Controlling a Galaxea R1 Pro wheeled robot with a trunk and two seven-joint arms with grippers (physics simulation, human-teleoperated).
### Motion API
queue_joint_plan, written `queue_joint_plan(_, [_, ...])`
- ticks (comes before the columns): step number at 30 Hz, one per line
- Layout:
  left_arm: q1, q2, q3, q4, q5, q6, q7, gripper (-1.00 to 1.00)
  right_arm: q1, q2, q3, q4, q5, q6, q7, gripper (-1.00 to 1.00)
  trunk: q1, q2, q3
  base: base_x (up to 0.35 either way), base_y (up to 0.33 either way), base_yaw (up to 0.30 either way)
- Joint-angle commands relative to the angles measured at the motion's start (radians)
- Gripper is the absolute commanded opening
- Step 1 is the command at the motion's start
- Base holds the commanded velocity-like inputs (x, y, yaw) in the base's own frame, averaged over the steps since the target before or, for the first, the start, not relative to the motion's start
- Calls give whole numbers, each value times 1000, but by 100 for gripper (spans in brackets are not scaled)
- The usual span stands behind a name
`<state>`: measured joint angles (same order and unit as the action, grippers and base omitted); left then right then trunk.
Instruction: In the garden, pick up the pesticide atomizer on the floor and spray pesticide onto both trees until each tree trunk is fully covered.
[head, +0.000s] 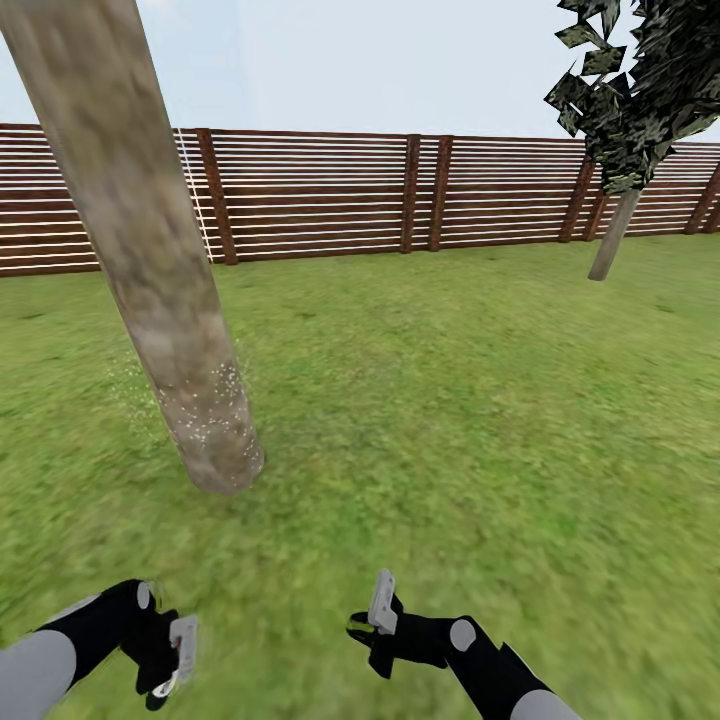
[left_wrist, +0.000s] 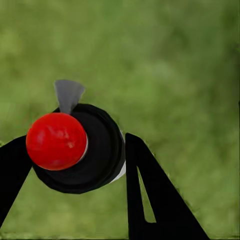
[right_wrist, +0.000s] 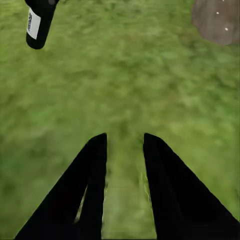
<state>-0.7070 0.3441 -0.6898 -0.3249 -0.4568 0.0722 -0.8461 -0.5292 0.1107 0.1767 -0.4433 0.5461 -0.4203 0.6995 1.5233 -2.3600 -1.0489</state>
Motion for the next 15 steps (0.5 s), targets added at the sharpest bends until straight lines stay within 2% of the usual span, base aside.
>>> queue_joint_plan(1, [0, 14, 7, 1, 14, 0, 2, -100, 0, -2, -1, 1, -1, 0, 0, 100, 0, 0, 0, 0, 0, 0])
queue_joint_plan(3, [0, 37, 67, 2, 70, -2, 24, -100, 0, -6, -3, 2, -1, 0, -1, 100, 0, 0, 0, 0, 0, 0])
queue_joint_plan(5, [0, 46, 144, 3, 101, -2, 62, -100, 0, -9, -8, 4, -2, 0, -8, 100, 0, 0, 0, 0, 0, 0])
queue_joint_plan(6, [0, 45, 200, 3, 120, -3, 93, -100, 0, -10, -10, 6, -3, -1, -15, 100, 0, 0, 0, 0, 0, 0])
queue_joint_plan(7, [1, 41, 258, 9, 159, -3, 135, -100, 1, -15, -21, 9, -5, -1, -58, 100, 0, 0, 0, 0, 0, 0])
queue_joint_plan(8, [1, 33, 306, 38, 228, -14, 177, -100, 2, -22, -51, 22, -6, -1, -142, 100, 0, 0, 0, 0, 0, 0])
queue_joint_plan(9, [1, 17, 341, 91, 335, -68, 230, -100, 3, -26, -106, 64, -7, -1, -267, 100, 0, 0, 0, 0, 0, 0])
queue_joint_plan(11, [2, -9, 369, 200, 544, -217, 372, -100, 4, -27, -251, 171, -10, -12, -517, 100, 0, 0, 0, 0, 0, 0])
queue_joint_plan(12, [4, -21, 375, 268, 675, -306, 491, -100, 5, -26, -340, 228, -11, -66, -682, 100, 0, 0, 0, 0, 0, 0])
queue_joint_plan(13, [11, -30, 377, 299, 757, -359, 558, -100, 6, -25, -375, 250, -11, -125, -776, 100, 0, 0, 0, 0, 0, 0])
queue_joint_plan(15, [72, -44, 379, 319, 920, -502, 667, -100, 22, -25, -406, 269, -12, -239, -960, 100, 0, 0, 0, 0, 0, 0])
